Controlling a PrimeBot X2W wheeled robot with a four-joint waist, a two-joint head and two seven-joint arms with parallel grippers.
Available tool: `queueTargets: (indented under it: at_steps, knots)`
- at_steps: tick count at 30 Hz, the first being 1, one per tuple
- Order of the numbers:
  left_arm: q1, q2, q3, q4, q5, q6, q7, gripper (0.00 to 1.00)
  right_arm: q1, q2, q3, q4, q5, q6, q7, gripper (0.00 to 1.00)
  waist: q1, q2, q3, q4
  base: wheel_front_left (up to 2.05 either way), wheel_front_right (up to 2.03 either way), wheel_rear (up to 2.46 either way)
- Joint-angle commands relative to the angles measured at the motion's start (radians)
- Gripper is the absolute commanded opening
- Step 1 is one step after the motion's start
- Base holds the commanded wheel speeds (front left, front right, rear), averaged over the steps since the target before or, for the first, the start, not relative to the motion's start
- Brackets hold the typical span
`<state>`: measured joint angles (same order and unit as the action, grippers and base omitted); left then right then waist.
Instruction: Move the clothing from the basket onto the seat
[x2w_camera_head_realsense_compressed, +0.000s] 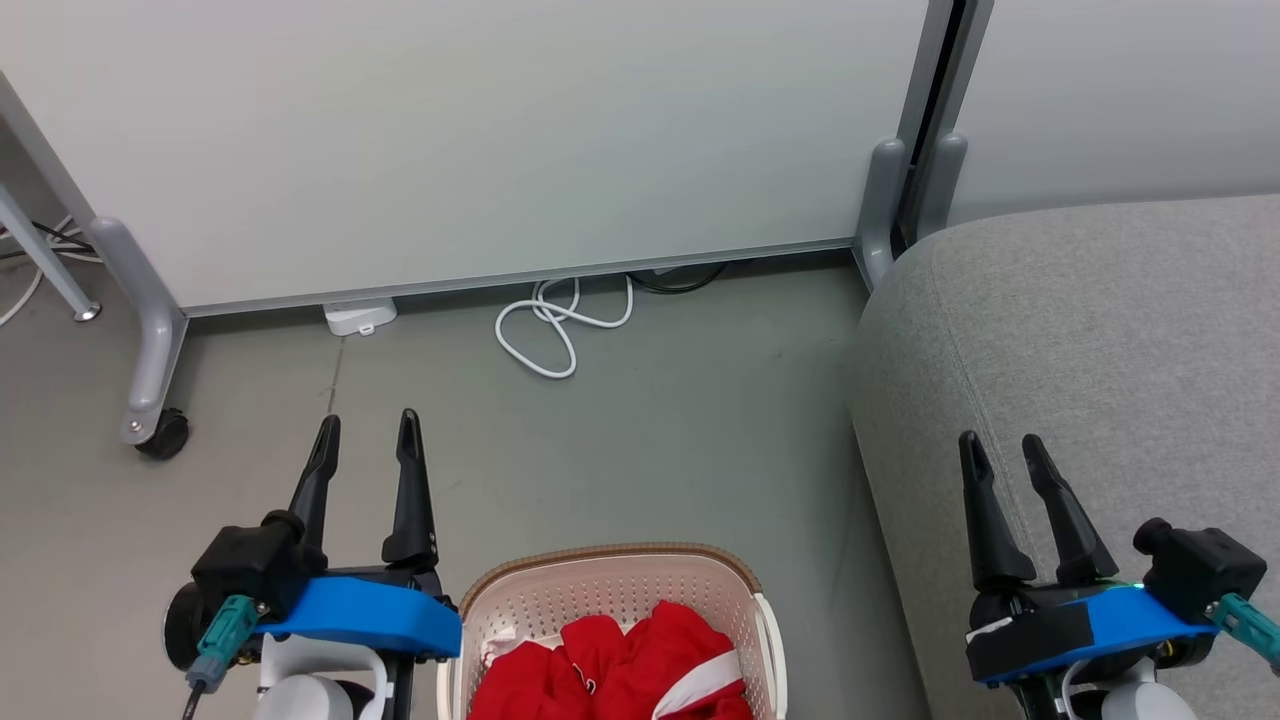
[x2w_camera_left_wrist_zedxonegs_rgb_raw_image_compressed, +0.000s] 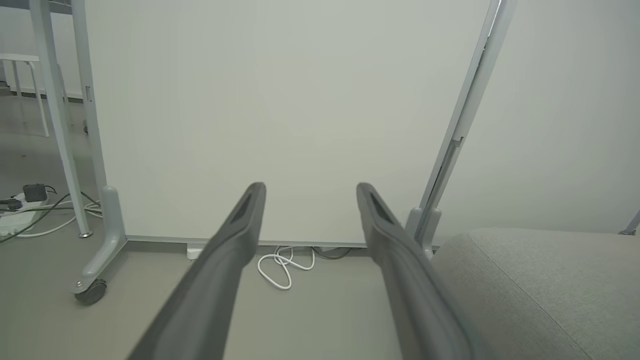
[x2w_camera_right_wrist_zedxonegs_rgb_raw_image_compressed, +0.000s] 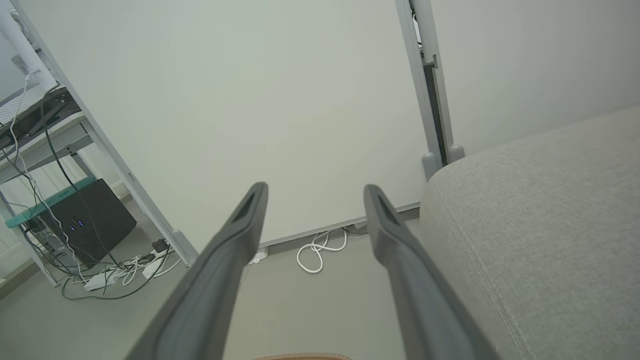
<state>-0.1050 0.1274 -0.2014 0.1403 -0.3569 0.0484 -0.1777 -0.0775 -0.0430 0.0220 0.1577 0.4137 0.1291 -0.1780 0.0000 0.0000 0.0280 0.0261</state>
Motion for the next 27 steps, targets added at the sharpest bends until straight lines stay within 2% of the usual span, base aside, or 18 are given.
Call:
queueTargets:
  at_steps: [1,13,27]
  knots:
    - [-0.023,0.011,-0.004,-0.011,0.024,0.006,-0.009,1.0,-0.018,-0.008,0.003,-0.006,-0.025,0.002,-0.007,1.0,0.0,0.0,0.0,0.001,0.0,0.0,0.0]
    - [-0.022,0.02,-0.018,-0.017,0.11,0.016,-0.035,1.0,-0.017,-0.009,0.009,-0.014,-0.135,0.002,-0.035,1.0,0.0,0.0,0.003,0.009,0.0,0.0,0.0]
    - [-0.017,0.005,0.002,0.004,0.17,-0.032,-0.061,1.0,-0.017,-0.01,0.009,-0.01,-0.238,0.002,-0.06,1.0,0.0,0.0,0.006,0.015,0.0,0.0,0.0]
